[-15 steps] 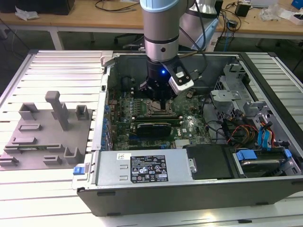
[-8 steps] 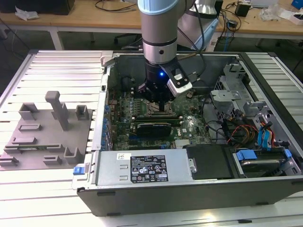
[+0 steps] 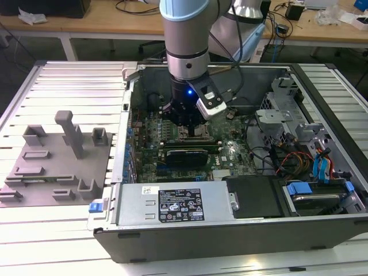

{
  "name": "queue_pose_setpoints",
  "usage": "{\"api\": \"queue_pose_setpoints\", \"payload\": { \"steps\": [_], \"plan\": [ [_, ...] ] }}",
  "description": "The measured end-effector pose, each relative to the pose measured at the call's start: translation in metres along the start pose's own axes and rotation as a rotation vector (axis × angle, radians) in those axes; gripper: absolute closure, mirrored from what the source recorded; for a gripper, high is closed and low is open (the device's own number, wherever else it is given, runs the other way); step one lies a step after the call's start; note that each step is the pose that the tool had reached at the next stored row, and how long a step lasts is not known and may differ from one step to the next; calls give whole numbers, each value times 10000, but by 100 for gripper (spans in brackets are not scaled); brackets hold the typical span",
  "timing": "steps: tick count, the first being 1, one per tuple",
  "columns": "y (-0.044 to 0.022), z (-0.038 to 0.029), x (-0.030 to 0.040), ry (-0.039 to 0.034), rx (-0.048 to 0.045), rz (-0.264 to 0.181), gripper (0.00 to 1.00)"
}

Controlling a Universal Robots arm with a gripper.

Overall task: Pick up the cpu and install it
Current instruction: 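Install the second cpu locking lever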

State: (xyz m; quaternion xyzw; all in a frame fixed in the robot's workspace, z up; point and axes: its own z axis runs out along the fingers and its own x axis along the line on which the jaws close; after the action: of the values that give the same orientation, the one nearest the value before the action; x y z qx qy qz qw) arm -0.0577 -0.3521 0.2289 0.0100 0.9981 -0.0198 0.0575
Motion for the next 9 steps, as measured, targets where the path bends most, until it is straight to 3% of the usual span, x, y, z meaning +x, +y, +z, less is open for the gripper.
{"api": "queue_pose_setpoints", "payload": {
  "steps": [4, 9],
  "plan": [
    [2, 68, 20, 1, -10, -10, 89],
    [3, 81, 25, -2, -26, -34, 89]
  ]
}}
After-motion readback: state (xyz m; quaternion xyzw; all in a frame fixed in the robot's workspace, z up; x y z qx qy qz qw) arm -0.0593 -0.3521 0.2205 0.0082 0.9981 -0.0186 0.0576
